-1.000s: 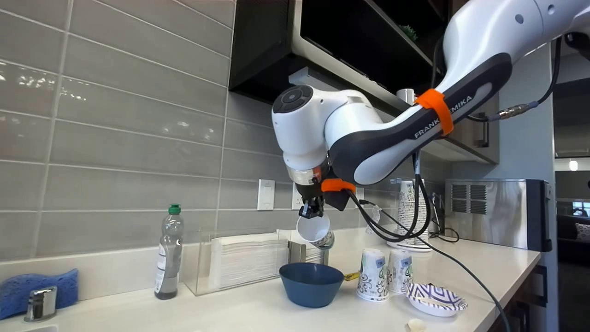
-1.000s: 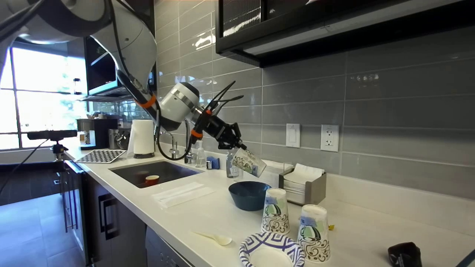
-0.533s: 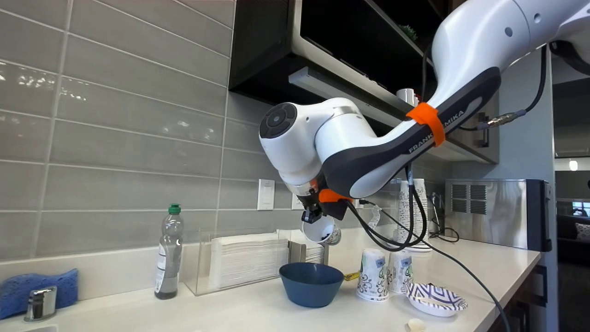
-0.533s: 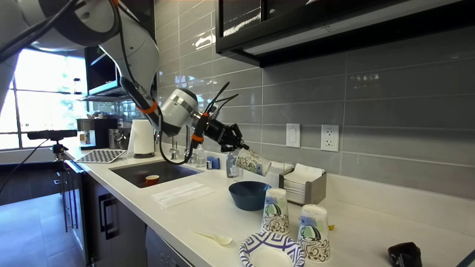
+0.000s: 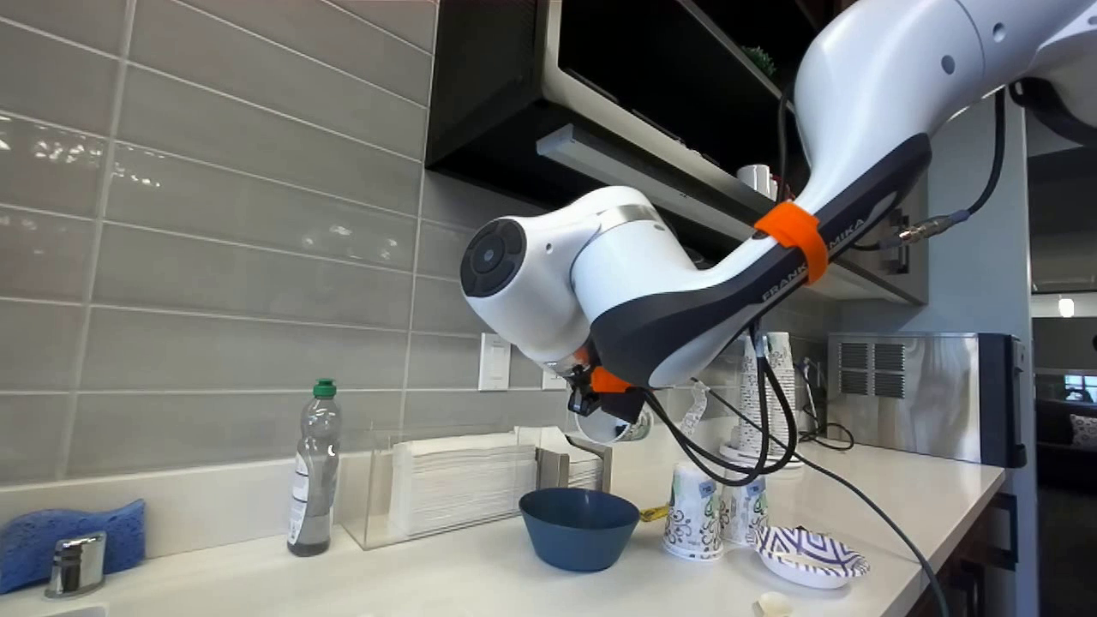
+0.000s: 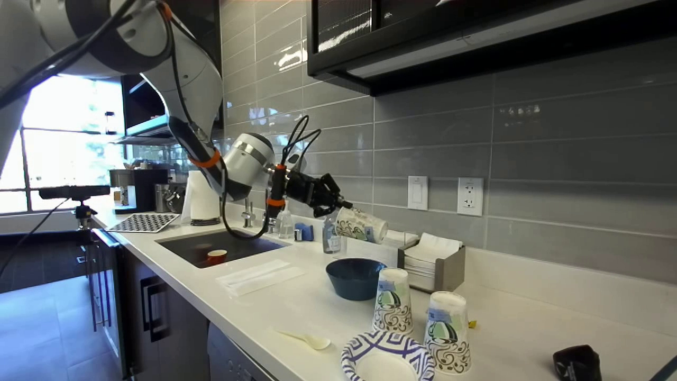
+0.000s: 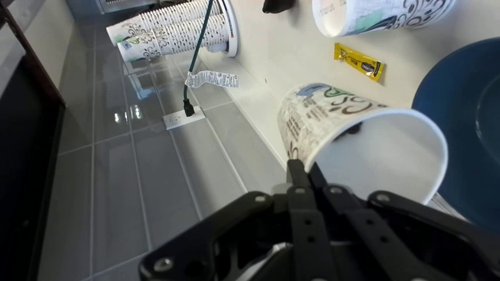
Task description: Pour the contents from the first left cup into the bowl
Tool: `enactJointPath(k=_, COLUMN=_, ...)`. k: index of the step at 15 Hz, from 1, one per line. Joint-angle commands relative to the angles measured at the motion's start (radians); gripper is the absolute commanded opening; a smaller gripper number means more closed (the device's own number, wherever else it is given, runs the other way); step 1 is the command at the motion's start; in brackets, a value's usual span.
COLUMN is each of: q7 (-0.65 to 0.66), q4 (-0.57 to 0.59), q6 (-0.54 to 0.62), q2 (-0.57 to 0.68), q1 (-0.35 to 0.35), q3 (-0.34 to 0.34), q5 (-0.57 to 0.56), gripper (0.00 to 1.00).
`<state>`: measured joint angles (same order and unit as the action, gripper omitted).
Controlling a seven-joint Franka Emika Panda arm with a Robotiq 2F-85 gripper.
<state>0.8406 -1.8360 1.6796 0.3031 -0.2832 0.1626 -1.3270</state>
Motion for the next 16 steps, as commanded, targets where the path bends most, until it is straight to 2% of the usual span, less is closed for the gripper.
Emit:
enactJointPath(k=1, q7=0.048, q4=0.031, q6=-0.069, q2=0.046, q1=-0.016, q3=0.009, q5=-0.038, gripper=0.01)
enactJointPath(k=4, q7=0.066, q4=0.040, q6=-0.102, q2=0.070, q1=-0.023, q3=0.010, q5=-0.063, gripper=0.01)
enactJointPath(k=7, q7=0.091, q4=0.053, q6=-0.142, q2=0.097, q1=-0.035, q3=0.004, q5=-0.142, gripper=0.01)
enactJointPath(k=8, q7=0.069, q4=0.018, q6=-0.100, q2=0.062, q1=-0.010, q3=0.021, q5=-0.083, gripper=0.03)
enactJointPath(k=14, q7=0.079, q4=0.029, q6=-0.120, q2=0.079, q1=-0.013, q3=0.021, q5=-0.116, gripper=0.03)
enactJointPath(k=16, q7=0.064, q4=0.035, q6=-0.169, q2=0.096, q1=-0.028, q3=0.018, q5=-0.126, gripper=0.01)
